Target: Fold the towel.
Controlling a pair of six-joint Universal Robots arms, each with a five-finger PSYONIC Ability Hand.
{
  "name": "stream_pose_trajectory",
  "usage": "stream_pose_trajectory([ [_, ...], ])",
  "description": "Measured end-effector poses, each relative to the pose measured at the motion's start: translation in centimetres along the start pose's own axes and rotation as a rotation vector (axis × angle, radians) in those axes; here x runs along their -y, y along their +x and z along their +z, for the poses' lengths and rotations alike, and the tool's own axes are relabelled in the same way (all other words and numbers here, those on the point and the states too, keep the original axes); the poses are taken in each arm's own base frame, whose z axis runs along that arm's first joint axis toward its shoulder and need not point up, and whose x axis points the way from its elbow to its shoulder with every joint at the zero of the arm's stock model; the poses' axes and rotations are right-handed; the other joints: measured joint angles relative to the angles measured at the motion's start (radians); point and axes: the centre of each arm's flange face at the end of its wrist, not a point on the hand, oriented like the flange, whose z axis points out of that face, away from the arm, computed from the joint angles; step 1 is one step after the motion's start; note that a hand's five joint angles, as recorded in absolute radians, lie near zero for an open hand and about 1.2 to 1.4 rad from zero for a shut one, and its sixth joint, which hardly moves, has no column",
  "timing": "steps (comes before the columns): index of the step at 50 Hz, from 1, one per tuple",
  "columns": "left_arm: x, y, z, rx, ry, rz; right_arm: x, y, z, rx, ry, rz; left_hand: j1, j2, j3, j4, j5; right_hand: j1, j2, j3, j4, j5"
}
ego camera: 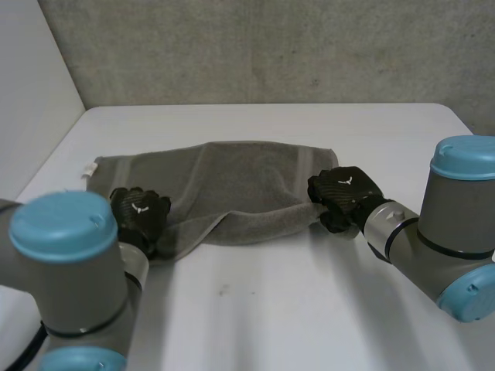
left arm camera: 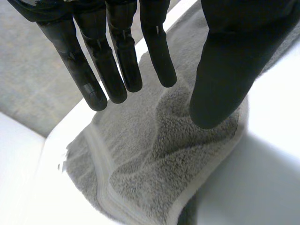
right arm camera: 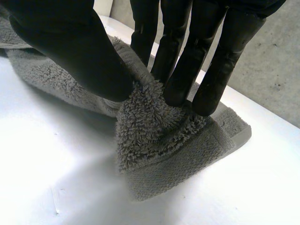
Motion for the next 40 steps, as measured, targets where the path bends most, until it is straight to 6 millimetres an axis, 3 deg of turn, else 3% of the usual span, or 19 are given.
stream_pose_trajectory([
  [13, -3.2, 1.9, -0.9, 0.012, -0.073, 0.041, -0.3, 0.2, 0.0, -0.003, -0.010, -0.004, -0.009, -0.010, -0.011, -0.013, -0.013, 0.000, 0.000, 0.001, 0.000, 0.000],
  [21, -4.7, 0.7, -0.5, 0.042, -0.133, 0.010, -0.5, 0.2, 0.0, 0.001, -0.013, -0.005, -0.020, -0.023, -0.023, -0.024, -0.025, 0.000, 0.000, 0.001, 0.000, 0.000],
  [32, -5.3, -0.8, 0.9, 0.094, -0.156, -0.028, -0.6, 0.0, 0.0, 0.008, -0.017, -0.006, -0.025, -0.028, -0.028, -0.030, -0.030, 0.000, 0.000, 0.001, 0.000, 0.000],
  [40, -5.4, -1.8, 3.2, 0.128, -0.126, -0.068, -0.7, -0.1, 0.0, 0.011, -0.018, -0.007, -0.011, -0.010, -0.010, -0.012, -0.012, 0.000, 0.000, 0.001, 0.000, 0.000],
])
